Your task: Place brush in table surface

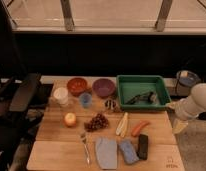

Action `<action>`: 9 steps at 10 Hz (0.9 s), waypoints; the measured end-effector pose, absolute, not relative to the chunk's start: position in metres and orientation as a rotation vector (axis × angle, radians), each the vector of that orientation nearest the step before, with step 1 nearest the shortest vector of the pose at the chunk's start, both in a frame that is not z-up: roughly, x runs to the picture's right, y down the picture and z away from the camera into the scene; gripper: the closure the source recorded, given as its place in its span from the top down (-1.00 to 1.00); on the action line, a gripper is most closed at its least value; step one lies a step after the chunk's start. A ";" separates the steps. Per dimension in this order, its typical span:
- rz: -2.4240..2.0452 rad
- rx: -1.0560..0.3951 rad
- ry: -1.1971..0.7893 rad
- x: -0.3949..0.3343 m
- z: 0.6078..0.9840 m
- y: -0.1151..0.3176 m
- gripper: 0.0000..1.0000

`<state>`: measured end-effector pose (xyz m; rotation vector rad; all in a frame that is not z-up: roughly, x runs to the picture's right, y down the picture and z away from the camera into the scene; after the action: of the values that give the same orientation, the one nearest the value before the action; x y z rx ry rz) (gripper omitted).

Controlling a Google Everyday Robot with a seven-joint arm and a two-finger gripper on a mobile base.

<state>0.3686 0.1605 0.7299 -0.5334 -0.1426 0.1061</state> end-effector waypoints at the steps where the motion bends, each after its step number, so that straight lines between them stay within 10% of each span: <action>1: 0.106 -0.533 -0.143 0.369 0.730 0.161 0.60; 9: 0.106 -0.533 -0.143 0.369 0.730 0.161 0.60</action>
<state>0.3686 0.1605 0.7299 -0.5333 -0.1426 0.1062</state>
